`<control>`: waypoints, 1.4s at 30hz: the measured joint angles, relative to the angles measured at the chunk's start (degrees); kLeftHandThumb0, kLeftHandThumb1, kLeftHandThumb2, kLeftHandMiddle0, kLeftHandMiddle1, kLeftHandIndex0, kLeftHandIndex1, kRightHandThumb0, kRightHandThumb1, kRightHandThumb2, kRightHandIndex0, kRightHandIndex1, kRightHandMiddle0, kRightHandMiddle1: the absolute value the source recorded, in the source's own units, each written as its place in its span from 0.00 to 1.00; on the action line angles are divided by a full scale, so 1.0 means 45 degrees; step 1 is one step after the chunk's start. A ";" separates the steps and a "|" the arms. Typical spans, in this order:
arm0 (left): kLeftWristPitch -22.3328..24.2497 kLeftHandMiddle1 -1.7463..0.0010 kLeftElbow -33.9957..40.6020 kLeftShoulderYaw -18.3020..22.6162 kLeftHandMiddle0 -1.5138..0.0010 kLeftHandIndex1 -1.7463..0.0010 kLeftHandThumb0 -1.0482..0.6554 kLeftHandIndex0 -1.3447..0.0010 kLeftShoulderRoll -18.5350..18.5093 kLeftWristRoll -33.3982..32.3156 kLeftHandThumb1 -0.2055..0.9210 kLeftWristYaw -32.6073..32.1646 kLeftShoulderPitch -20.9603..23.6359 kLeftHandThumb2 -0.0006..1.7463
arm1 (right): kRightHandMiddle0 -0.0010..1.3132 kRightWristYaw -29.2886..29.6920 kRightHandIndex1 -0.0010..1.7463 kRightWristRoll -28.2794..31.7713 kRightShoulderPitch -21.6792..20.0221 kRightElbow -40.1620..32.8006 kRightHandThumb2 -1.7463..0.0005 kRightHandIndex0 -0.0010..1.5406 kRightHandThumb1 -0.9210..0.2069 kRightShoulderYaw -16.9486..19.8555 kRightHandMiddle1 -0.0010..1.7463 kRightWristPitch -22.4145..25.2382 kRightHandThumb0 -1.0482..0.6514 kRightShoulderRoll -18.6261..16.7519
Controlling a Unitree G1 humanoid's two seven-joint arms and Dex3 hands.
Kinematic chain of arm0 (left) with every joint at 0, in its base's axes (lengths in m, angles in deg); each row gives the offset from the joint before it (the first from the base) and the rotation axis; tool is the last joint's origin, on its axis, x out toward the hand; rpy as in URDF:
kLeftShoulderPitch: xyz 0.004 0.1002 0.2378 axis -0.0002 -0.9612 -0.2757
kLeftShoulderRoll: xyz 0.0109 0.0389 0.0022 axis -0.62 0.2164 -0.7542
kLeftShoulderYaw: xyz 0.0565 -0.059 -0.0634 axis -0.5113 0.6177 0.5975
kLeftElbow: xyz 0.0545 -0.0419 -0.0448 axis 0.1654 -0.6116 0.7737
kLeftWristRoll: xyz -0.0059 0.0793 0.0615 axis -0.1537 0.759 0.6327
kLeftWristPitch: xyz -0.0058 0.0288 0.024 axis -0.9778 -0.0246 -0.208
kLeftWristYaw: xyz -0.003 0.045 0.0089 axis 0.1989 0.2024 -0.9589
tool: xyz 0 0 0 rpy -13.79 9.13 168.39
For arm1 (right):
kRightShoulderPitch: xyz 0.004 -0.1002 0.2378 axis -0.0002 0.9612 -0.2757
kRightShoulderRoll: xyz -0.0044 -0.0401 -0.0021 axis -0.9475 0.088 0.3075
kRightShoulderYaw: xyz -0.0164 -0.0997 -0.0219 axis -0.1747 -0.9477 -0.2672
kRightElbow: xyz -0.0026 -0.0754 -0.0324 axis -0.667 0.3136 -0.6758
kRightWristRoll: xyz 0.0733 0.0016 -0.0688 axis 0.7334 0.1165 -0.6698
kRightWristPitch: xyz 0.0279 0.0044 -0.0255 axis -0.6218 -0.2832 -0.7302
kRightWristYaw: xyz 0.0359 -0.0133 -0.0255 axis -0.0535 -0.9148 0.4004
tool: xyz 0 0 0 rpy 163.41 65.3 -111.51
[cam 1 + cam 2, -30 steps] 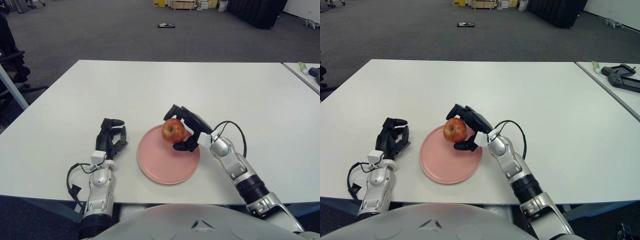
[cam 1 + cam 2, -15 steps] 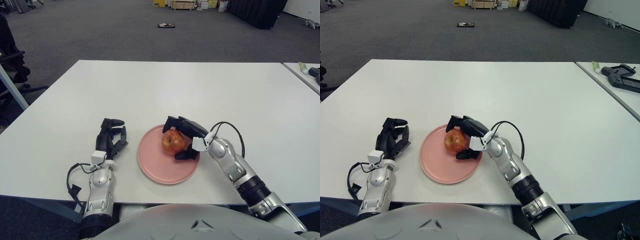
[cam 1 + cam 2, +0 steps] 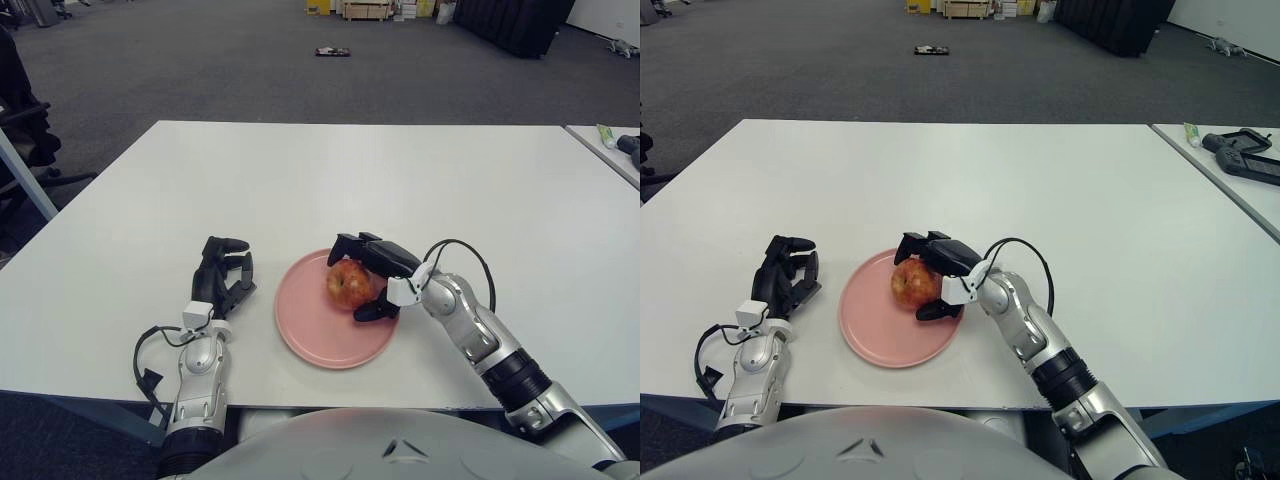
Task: Put the apple into the plate.
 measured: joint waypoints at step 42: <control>0.0064 0.00 -0.0132 -0.0002 0.61 0.00 0.40 0.77 -0.0057 -0.0010 0.83 -0.0038 0.0072 0.45 | 0.00 -0.0355 0.02 0.8555 0.2194 0.0991 0.64 0.03 0.00 0.4505 0.08 -0.2327 0.03 -0.2006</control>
